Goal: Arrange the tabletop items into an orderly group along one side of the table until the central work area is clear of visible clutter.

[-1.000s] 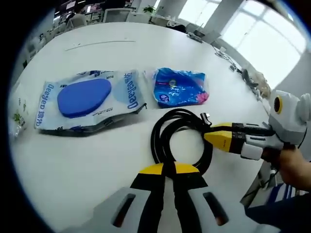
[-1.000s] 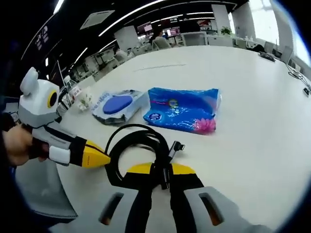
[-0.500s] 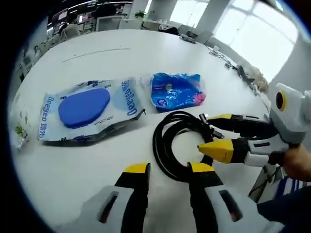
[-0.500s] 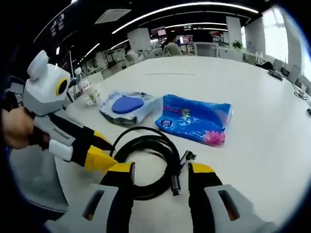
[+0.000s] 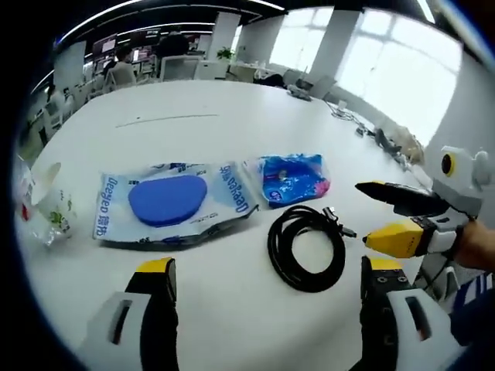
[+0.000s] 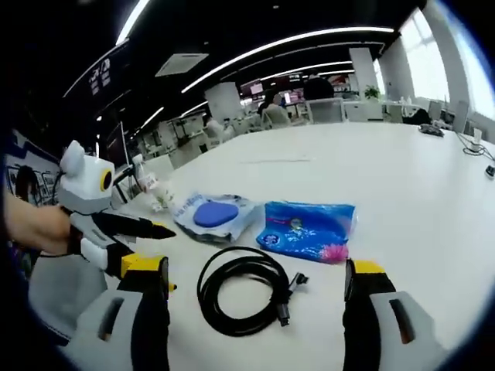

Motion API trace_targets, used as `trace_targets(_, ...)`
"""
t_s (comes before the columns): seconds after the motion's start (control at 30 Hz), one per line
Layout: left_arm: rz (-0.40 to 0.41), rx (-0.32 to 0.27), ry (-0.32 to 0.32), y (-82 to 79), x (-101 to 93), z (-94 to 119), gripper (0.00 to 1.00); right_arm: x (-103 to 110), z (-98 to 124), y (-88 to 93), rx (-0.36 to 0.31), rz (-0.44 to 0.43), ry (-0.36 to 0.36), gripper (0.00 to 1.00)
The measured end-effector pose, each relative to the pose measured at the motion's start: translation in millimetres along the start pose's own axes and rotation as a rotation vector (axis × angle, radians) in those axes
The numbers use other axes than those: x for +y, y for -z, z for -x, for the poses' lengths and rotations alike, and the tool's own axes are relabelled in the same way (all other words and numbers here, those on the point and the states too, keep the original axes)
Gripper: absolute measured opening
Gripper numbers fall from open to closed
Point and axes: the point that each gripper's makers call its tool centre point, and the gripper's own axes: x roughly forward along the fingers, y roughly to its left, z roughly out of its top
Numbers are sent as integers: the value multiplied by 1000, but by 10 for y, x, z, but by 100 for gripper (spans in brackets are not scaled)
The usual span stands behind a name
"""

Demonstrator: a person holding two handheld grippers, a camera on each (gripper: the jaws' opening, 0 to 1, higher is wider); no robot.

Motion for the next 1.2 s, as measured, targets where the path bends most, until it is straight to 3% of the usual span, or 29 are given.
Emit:
trace_targets(0.2, 20, -48, -4, -70, 148, 279, 99, 3, 130, -44, -22, -10, 25, 95)
trace_targets(0.33, 18, -60, -8, -18, 301, 476, 99, 77, 138, -91, -24, -10, 28, 94)
trace_targets(0.67, 76, -141, -55, 100, 904, 1150, 99, 235, 318, -328, -77, 6, 60, 94)
trace_targets(0.9, 110, -182, -89, 224, 1385, 1635, 99, 428, 454, -323, -90, 15, 92, 94)
trace_targets(1.03, 97, -211, -77, 248, 1602, 1918, 99, 525, 529, -308, -120, -34, 135, 94)
trace_targets(1.2, 68, -215, -67, 324, 1838, 2114, 99, 703, 617, -305, -158, -72, 174, 93)
